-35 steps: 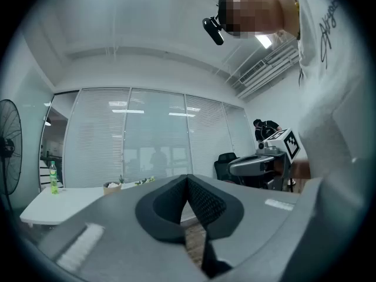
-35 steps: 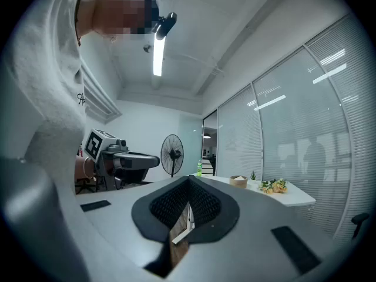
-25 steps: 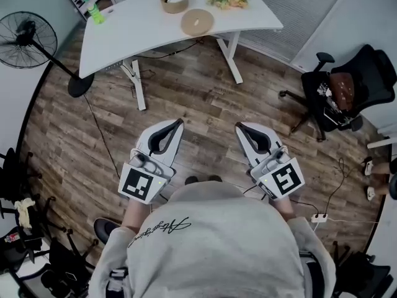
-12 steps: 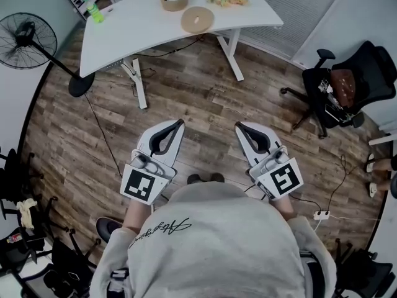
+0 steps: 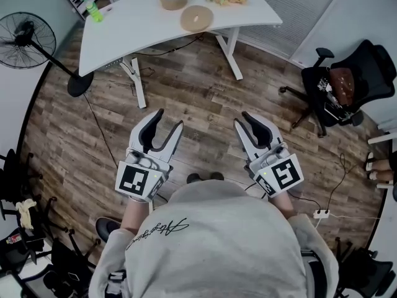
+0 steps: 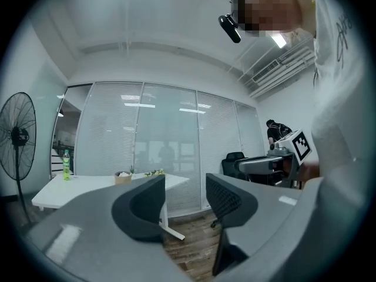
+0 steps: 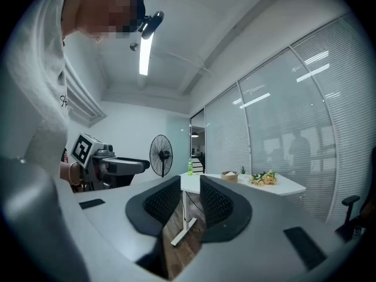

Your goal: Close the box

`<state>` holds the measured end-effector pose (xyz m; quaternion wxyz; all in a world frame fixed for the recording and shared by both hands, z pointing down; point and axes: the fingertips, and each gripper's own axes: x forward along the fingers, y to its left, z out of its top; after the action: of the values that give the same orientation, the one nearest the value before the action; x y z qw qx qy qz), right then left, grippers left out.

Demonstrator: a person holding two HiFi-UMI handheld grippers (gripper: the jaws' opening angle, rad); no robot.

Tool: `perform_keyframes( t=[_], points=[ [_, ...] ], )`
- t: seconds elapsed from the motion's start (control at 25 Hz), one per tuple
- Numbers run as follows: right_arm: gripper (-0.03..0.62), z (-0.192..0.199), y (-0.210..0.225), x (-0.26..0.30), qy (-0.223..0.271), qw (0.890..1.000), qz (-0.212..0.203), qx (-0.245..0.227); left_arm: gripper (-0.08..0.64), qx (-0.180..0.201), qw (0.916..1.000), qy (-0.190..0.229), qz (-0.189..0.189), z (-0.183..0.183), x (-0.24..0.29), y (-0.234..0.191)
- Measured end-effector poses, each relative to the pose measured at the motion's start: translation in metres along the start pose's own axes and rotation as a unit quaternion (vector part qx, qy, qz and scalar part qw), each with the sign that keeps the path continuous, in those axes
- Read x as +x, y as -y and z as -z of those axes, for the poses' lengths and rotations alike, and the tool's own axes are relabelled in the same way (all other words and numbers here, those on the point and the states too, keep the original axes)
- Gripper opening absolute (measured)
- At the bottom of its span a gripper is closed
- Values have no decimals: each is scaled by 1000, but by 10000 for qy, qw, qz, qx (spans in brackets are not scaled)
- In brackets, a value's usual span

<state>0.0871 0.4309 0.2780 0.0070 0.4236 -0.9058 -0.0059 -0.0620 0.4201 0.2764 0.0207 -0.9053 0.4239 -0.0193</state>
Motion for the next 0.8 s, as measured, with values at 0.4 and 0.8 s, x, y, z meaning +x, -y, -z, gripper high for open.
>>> perform_keyframes(
  t=[0.4,0.8],
  points=[
    [348,3,11,2,141,9971,550,510,405,-170,9988,148,-436,-1,-16,-26],
    [374,10,-9,11,47,9967,658,478,413,-232,9991,128,-324,8,-29,-37]
  ],
)
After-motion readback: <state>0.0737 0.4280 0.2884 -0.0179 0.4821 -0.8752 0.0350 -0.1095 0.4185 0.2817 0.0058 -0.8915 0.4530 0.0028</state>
